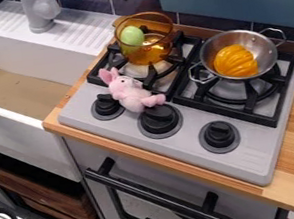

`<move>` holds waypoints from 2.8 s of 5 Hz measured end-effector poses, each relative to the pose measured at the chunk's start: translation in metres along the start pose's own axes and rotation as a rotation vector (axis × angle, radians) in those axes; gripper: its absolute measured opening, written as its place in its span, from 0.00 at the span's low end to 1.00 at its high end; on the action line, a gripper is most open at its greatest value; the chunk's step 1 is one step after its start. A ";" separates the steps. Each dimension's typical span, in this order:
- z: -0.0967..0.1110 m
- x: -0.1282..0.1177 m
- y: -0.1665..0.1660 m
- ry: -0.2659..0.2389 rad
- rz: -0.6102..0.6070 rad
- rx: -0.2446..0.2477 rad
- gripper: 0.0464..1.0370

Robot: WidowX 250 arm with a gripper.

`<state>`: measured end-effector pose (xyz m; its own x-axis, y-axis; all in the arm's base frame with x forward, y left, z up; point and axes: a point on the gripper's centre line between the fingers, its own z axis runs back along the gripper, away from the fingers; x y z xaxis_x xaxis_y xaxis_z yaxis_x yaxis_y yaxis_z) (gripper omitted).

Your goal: Put the bunny in the yellow pot

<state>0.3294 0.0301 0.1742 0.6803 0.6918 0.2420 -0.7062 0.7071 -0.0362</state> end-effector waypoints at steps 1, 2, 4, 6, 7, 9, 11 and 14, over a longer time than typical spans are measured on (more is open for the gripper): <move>-0.011 -0.004 0.002 0.029 -0.003 0.023 0.96; -0.017 0.000 0.013 0.047 0.017 0.041 0.96; -0.040 0.009 0.042 0.057 0.108 0.060 0.96; -0.076 -0.008 0.057 0.066 0.163 0.042 0.96; -0.087 -0.015 0.058 0.071 0.210 0.014 0.96; -0.104 -0.031 0.055 0.079 0.384 0.032 0.96; -0.119 -0.044 0.054 0.093 0.470 0.022 0.96; -0.133 -0.043 0.038 0.088 0.520 -0.011 0.38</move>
<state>0.2992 0.0468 0.0330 0.2551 0.9610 0.1070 -0.9531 0.2685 -0.1399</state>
